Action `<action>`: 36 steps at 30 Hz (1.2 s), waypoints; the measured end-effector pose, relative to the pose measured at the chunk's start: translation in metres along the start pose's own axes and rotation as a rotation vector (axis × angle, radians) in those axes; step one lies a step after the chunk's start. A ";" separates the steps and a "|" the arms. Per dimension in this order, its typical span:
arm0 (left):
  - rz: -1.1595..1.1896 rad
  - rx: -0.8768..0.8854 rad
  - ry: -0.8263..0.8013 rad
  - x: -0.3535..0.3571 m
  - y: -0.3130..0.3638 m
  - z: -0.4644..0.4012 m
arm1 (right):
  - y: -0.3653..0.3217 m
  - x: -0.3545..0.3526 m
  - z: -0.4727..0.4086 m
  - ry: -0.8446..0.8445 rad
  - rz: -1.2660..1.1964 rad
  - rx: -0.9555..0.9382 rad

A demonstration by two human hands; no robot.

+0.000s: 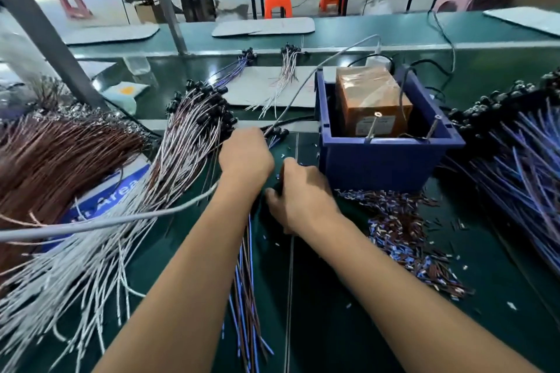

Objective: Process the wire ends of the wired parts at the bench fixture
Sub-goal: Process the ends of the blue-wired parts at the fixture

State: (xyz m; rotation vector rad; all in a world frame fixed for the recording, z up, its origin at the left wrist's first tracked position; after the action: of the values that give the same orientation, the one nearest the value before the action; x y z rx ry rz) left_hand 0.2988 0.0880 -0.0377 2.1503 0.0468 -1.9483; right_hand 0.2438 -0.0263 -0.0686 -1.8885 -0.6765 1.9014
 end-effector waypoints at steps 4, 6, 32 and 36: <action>0.171 -0.008 -0.032 -0.002 -0.001 -0.003 | -0.002 0.001 0.003 -0.005 0.016 -0.005; 0.397 -0.035 -0.026 -0.001 -0.002 -0.004 | -0.005 0.001 0.005 -0.002 0.014 -0.013; 0.312 -0.167 0.161 -0.033 -0.018 0.026 | -0.010 0.000 0.032 -0.145 -0.060 -0.028; 0.800 -0.205 0.121 -0.040 -0.011 0.028 | -0.011 0.003 0.039 -0.222 -0.174 -0.079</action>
State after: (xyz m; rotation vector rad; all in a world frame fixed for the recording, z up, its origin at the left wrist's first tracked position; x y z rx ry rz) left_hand 0.2650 0.0982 -0.0025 1.7532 -0.4914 -1.2865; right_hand 0.2044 -0.0183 -0.0654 -1.6176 -0.9644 2.0139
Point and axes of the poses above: each hand's wrist, its own z-axis away from the middle knuckle, its own x-axis out of the palm, y = z × x, the point moved 8 cm from there along -z, towards the middle knuckle, and after that the axes turned 4 degrees about -z, right-handed, at the moved point
